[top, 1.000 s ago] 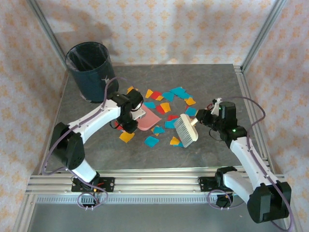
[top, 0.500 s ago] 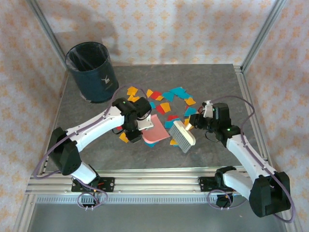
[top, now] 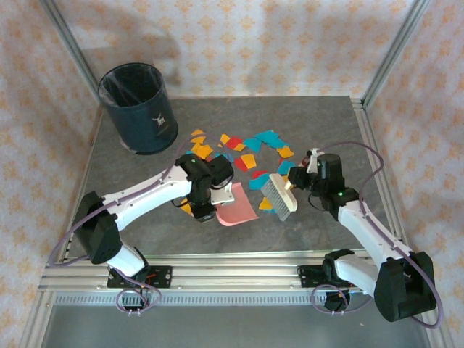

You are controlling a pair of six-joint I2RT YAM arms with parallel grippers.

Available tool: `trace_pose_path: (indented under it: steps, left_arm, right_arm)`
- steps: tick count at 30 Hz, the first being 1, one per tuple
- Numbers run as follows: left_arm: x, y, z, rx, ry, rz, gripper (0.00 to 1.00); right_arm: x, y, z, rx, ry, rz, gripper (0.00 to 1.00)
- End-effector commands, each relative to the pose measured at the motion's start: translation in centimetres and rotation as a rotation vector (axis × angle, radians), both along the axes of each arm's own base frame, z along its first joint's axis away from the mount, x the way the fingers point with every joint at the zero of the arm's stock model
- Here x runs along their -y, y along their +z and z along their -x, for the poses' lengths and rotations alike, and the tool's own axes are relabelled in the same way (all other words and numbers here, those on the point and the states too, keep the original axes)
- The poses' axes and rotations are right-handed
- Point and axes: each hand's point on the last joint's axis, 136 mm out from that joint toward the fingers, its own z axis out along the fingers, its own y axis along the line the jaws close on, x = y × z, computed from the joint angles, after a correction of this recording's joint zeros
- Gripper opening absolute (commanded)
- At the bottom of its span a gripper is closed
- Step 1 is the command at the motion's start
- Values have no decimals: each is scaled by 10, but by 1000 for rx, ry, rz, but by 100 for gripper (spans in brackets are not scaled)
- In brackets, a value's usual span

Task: Sweep away the paper scraps from the table

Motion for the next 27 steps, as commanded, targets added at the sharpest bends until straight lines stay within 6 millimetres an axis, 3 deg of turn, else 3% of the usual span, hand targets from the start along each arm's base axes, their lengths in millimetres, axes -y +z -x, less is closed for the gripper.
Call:
trace_pose_path:
  steps: [1,7,11,14,21,27]
  left_arm:
    - [-1,0,11,-20,-5,-10,0]
    - [10,-8,14,-27,-20,-19,0]
    - [14,-14,11,-35,1,-47,0]
    - [17,-20,9,-55,18,-78,0]
    - [29,-24,6,-65,-8,-113,0]
    - [34,-26,-1,-65,-9,-148,0]
  right_arm:
    - [5,18,-12,77,-55,-5,0]
    - [-13,45,-4,124,26,-115,0]
    - [-11,60,3,156,22,-126,0]
    - [7,66,7,184,-58,-67,0]
    - [71,65,22,219,-320,160,0]
    - [91,59,29,205,-381,267,0]
